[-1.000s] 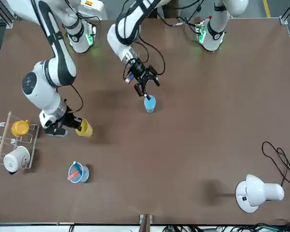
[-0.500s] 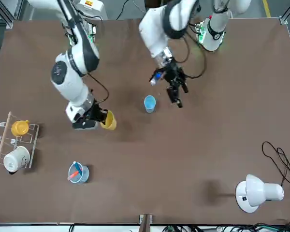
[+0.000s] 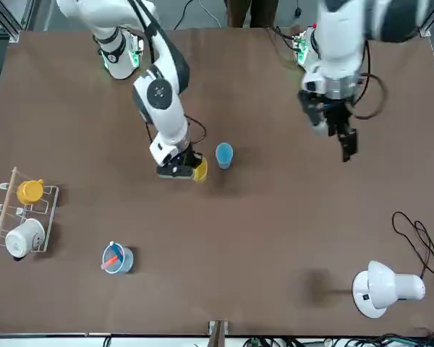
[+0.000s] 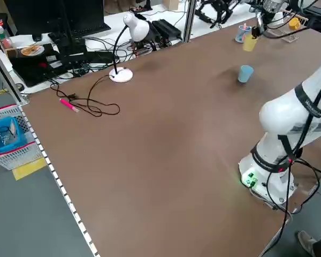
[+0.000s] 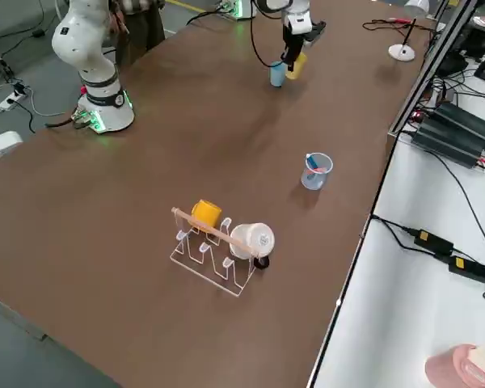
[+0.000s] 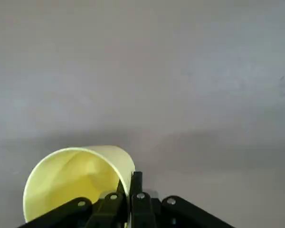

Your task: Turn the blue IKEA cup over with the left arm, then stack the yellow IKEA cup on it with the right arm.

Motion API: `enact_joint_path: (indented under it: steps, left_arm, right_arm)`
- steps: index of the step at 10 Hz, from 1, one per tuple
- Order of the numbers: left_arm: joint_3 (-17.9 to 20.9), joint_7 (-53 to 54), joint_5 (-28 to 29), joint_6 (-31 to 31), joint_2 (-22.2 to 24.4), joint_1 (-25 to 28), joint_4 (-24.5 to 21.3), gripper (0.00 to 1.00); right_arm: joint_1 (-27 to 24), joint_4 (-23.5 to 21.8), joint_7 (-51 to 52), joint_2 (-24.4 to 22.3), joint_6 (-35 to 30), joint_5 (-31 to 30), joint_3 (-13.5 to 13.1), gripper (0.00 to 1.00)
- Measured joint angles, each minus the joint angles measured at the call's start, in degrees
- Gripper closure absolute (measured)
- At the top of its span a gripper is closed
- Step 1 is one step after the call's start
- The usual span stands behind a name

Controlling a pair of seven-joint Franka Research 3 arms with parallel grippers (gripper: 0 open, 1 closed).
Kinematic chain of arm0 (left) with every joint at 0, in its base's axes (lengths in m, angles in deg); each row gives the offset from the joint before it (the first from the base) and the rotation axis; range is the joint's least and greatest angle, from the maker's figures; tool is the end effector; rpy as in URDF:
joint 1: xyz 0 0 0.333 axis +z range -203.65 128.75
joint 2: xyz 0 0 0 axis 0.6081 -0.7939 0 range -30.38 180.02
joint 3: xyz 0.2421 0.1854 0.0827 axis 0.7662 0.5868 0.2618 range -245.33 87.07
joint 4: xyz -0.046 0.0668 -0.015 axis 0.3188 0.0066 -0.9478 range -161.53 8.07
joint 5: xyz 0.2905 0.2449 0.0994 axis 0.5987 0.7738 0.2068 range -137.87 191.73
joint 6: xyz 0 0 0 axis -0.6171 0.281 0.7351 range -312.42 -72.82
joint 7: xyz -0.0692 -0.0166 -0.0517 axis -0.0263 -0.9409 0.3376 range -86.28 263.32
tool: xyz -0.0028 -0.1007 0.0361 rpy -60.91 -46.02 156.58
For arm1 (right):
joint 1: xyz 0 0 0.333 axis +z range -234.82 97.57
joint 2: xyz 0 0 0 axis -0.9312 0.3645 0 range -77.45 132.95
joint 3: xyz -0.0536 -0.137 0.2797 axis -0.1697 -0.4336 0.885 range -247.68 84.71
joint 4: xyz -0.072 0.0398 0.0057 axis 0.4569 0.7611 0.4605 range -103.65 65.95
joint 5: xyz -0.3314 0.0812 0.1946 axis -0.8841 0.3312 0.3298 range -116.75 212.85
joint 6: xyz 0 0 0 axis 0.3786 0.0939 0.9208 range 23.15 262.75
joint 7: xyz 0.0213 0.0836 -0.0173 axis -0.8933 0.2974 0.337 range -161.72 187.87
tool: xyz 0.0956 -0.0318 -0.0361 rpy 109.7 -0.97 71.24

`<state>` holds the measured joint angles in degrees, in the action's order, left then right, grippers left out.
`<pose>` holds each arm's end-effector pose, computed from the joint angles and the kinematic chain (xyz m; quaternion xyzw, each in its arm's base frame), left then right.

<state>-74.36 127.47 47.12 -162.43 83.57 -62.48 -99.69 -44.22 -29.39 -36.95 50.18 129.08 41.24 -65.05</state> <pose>0.5055 -0.1621 0.5446 -0.8242 0.5381 -0.0516 0.1688 0.5114 0.4169 0.3575 -0.9961 0.0577 -0.0428 0.0521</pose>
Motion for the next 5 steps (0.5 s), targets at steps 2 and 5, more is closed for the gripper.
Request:
enact_joint_path:
  steps: [2, 5]
  left_arm:
    - [0.30, -2.35, -14.73, 6.71, 0.09, 11.74, 5.19, 0.01]
    - [0.23, -23.19, -17.71, 23.77, -3.51, 15.68, 18.22, 0.01]
  right_arm:
    - [0.49, 0.21, -5.46, 0.59, -0.32, -2.43, 2.38, 0.96]
    - [2.23, 0.25, -13.48, 3.73, -0.06, -6.43, 4.04, 0.96]
